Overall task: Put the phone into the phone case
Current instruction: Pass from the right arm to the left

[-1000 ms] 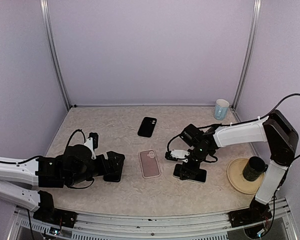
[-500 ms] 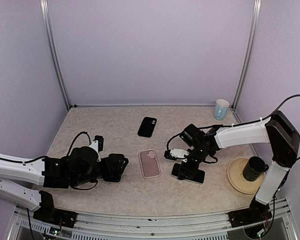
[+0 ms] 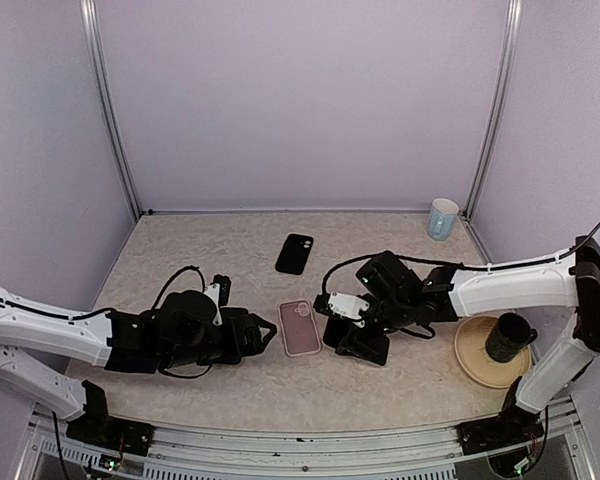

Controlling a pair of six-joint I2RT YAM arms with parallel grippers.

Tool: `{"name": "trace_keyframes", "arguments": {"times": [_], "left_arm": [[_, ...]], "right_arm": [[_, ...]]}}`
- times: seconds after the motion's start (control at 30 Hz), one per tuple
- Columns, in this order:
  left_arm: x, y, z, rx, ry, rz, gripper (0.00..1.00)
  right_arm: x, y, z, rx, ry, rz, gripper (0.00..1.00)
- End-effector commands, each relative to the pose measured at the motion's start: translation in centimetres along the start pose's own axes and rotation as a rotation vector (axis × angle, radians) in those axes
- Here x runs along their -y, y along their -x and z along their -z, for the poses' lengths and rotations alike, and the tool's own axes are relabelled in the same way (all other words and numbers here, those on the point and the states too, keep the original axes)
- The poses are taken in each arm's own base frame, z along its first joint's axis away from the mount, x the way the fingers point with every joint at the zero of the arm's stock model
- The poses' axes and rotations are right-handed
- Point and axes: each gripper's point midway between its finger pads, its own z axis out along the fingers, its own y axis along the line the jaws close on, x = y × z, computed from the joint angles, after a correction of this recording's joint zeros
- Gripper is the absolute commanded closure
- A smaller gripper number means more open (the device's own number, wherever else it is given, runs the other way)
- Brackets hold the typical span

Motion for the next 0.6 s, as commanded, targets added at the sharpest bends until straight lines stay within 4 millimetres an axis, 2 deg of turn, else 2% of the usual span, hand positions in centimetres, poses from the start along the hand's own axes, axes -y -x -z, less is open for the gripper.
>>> {"name": "trace_keyframes", "arguments": {"times": [0.0,0.3,0.57], "left_arm": [[3.2,0.8,-0.7,-0.012,-0.108,-0.003,0.01],[5.5,-0.7,-1.9,-0.087,-0.207,-0.017,0.05],[6.6,-1.5,-2.5,-0.128,-0.264,-0.027,0.15]], "right_arm": [[0.1,4.0,1.4,0.146,-0.122,0.024,0.4],[-2.9,6.6,0.6,0.197,-0.197,0.111,0.4],[-4.8,8.5,1.0,0.242,-0.228,0.168,0.4]]}}
